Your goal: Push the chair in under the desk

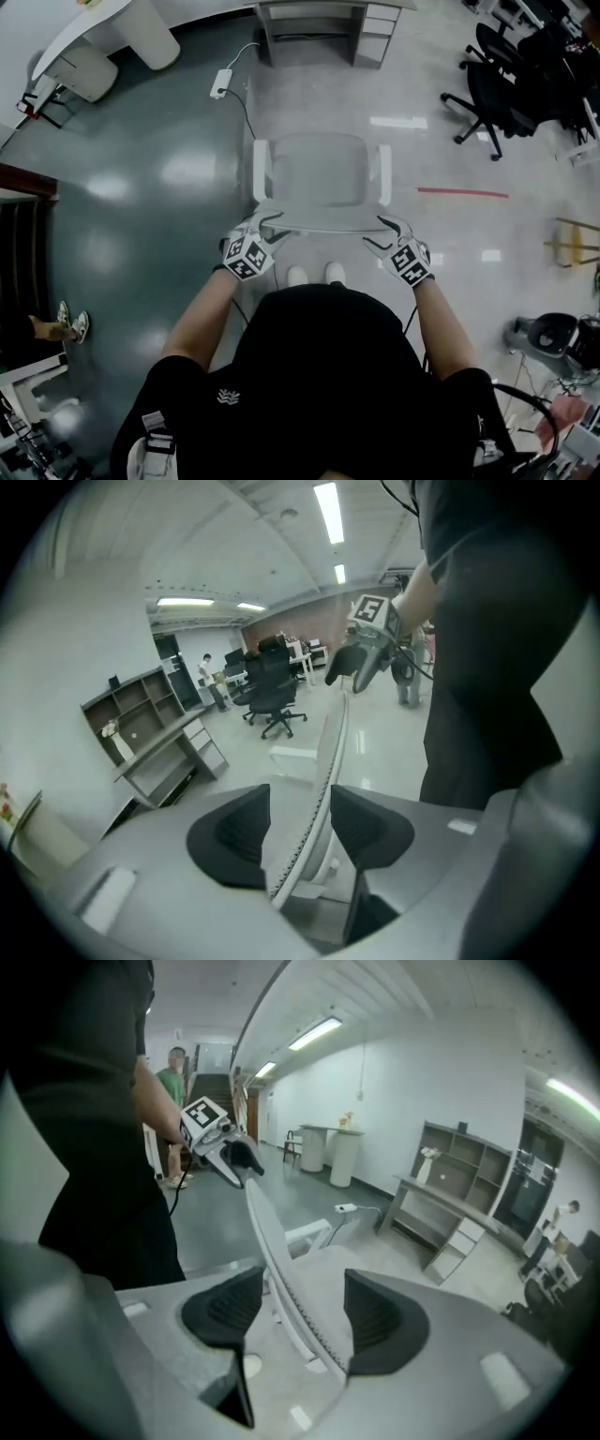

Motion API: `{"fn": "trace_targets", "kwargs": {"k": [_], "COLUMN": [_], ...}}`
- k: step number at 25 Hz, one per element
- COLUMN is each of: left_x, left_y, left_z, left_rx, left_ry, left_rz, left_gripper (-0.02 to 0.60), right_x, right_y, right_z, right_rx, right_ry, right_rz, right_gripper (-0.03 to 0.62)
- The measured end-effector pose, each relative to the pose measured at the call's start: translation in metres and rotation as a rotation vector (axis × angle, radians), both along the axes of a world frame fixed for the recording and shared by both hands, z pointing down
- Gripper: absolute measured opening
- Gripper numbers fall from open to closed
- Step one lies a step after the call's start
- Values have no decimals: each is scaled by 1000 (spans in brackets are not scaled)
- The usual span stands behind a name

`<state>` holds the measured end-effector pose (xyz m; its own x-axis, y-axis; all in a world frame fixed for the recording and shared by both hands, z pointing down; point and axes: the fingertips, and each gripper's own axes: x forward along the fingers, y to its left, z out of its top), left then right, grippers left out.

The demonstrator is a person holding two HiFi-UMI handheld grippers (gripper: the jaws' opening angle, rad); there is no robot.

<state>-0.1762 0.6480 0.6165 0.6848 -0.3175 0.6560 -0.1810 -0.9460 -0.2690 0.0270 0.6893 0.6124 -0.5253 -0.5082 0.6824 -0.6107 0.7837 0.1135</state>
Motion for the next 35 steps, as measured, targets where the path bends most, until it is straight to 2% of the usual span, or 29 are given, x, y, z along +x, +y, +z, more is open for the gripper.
{"fn": "trace_targets", "kwargs": {"k": [6, 11, 13, 15, 22, 26, 35], "left_x": [3, -2, -1, 0, -1, 4, 10], "left_y": [-2, -6, -6, -4, -10, -19, -45], "left_z": [29, 50, 54, 56, 61, 62, 62], "left_rx": [22, 12, 11, 7, -2, 14, -2], "left_ry": [-128, -240, -260, -279, -305, -307, -295], "left_rz": [78, 121, 151, 182, 197, 189, 199], "left_gripper": [207, 183, 179, 165, 144, 143, 143], "right_x": [-9, -15, -12, -9, -9, -2, 4], "right_y": [8, -1, -6, -9, -17, -27, -57], "right_z": [47, 65, 66, 66, 67, 69, 71], "right_rx": [-43, -58, -54, -60, -82, -89, -75], "right_ry": [208, 278, 298, 322, 358, 369, 368], "right_rz": [-77, -76, -51, -48, -40, -12, -7], "right_gripper": [262, 260, 238, 181, 173, 172, 172]}}
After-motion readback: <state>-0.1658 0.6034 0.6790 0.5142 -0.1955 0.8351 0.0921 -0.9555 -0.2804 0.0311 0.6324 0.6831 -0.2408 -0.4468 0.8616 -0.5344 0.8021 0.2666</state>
